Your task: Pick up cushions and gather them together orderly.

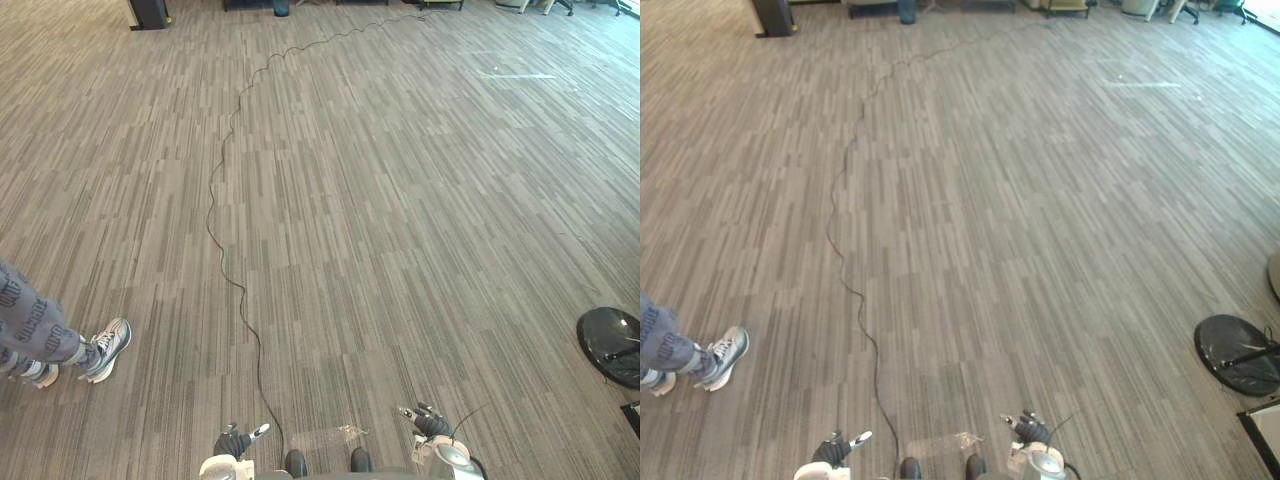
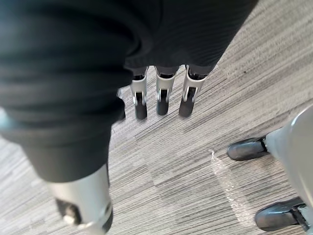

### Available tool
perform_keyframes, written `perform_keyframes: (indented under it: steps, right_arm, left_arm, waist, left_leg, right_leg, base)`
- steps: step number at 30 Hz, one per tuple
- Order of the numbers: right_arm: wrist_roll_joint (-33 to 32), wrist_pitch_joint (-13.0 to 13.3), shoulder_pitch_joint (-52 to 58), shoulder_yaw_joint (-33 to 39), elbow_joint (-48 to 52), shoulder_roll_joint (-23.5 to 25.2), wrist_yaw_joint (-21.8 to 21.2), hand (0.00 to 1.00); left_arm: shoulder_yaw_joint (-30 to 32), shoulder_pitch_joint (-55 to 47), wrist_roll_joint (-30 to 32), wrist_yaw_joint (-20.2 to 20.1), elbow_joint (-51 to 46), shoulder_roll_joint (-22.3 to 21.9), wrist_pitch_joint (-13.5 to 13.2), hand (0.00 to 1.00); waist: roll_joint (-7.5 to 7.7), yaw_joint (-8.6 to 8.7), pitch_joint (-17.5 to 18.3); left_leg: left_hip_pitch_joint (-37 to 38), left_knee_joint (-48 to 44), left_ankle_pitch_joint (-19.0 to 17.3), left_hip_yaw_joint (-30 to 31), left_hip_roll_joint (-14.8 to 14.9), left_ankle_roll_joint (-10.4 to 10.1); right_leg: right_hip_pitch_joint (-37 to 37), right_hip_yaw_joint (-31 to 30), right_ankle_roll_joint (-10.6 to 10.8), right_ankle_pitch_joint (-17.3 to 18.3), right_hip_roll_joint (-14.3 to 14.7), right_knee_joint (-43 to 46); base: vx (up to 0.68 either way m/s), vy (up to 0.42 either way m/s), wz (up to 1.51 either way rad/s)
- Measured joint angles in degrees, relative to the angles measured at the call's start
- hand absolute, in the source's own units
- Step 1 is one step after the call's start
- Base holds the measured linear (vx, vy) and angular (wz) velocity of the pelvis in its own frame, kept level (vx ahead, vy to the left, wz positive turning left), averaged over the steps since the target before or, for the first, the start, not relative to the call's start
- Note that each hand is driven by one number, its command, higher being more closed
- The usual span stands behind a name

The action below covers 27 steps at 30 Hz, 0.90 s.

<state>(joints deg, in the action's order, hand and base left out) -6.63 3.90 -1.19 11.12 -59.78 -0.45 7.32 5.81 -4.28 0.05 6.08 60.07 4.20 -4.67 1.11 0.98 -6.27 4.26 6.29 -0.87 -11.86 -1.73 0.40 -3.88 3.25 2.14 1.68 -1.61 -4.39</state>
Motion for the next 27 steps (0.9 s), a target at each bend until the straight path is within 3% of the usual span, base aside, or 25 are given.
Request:
perform_keyframes:
  steps: [10, 27]
  right_arm:
    - [-0.20, -1.07, 0.20, 5.62, -2.32, 0.47, -0.22, 0.00]
    - [-2.58, -0.36, 0.51, 5.57, -2.64, 0.56, -0.56, 0.00]
  left_arm:
    - [-0.52, 1.12, 0.94, -0.19, 1.23, 0.08, 0.07, 0.00]
    - [-3.63, 1.43, 0.89, -1.34, 1.46, 0.75, 0.02, 0.00]
  waist:
    - [-0.05, 0.01, -0.04]
    - [-0.08, 0.01, -0.04]
  left_leg:
    - [-1.35, 0.03, 0.00, 3.09, -0.65, 0.01]
    - [-0.64, 0.04, 0.25, 2.73, -1.13, 0.32]
  right_leg:
    - [-0.13, 3.25, 0.84, 0.65, -0.58, -0.56]
    - [-0.28, 4.21, 1.13, 0.85, -1.28, 0.83]
  base:
    - [0.01, -0.021, 0.16]
    - [-0.04, -0.008, 0.01]
